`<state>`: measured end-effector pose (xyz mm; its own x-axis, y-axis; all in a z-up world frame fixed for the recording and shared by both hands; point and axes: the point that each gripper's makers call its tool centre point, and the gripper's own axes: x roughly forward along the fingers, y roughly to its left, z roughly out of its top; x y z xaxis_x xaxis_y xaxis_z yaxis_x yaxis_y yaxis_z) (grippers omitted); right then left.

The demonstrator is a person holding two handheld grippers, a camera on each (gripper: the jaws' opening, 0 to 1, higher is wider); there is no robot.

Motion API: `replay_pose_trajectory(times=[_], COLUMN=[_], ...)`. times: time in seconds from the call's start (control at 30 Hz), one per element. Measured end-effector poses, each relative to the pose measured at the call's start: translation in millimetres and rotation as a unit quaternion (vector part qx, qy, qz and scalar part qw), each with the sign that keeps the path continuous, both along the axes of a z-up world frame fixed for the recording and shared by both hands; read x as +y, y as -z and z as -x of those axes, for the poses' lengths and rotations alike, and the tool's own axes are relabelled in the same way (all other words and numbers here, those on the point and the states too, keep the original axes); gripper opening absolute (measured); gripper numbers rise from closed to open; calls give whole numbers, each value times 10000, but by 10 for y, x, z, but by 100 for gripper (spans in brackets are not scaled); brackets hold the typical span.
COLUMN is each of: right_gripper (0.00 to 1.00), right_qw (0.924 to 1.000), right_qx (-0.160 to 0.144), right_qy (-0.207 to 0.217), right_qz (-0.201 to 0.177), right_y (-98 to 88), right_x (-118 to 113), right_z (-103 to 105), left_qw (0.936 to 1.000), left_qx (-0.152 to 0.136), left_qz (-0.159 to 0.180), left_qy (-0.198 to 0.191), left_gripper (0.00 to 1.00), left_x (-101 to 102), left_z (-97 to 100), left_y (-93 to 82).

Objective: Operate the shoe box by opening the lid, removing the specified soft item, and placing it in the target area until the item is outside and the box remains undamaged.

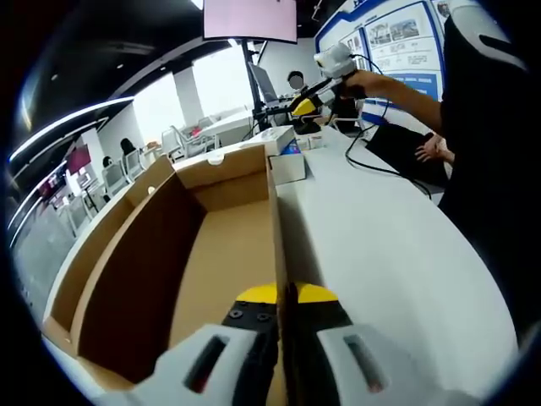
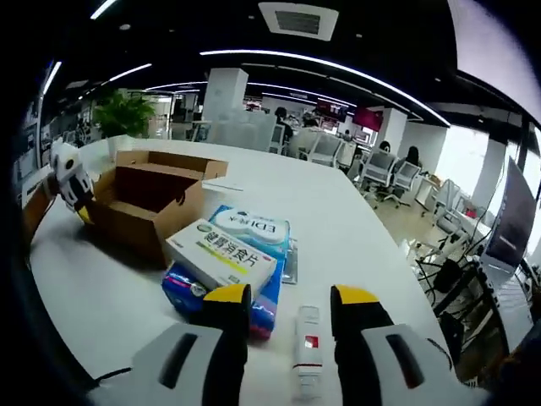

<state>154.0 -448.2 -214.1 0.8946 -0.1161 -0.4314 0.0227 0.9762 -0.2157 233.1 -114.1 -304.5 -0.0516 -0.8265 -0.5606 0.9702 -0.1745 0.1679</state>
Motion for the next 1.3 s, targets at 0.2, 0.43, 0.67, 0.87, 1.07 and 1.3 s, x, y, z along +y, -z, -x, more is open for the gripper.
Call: replay_pose_trajectory(times=[0.2, 0.43, 0.67, 0.87, 1.07, 1.3], right_gripper=[39, 45, 46, 47, 48, 48], right_qw=[9988, 9956, 9916, 9881, 9862, 9852], right_qx=[-361, -461, -407, -310, -228, -183], right_qy=[-341, -814, -1225, -1505, -1642, -1702], right_qz=[-29, 88, -16, -1, -9, -106], right_y=[-305, -496, -516, -550, -578, -587], right_x=[226, 573, 919, 1126, 1233, 1322], right_z=[-296, -674, -1069, -1385, -1602, -1894], left_qw=[10000, 10000, 9999, 9999, 9999, 9999], left_qx=[-23, -29, -90, -109, -128, -139], left_qz=[6, 14, 48, 53, 57, 55], left_qy=[0, 10, 31, 39, 43, 40], left_gripper=[3, 3, 3, 3, 3, 3], left_x=[5, 5, 4, 2, 0, -3], left_z=[-11, -11, -5, -2, 1, 2], left_y=[0, -1, -6, -6, -6, -5])
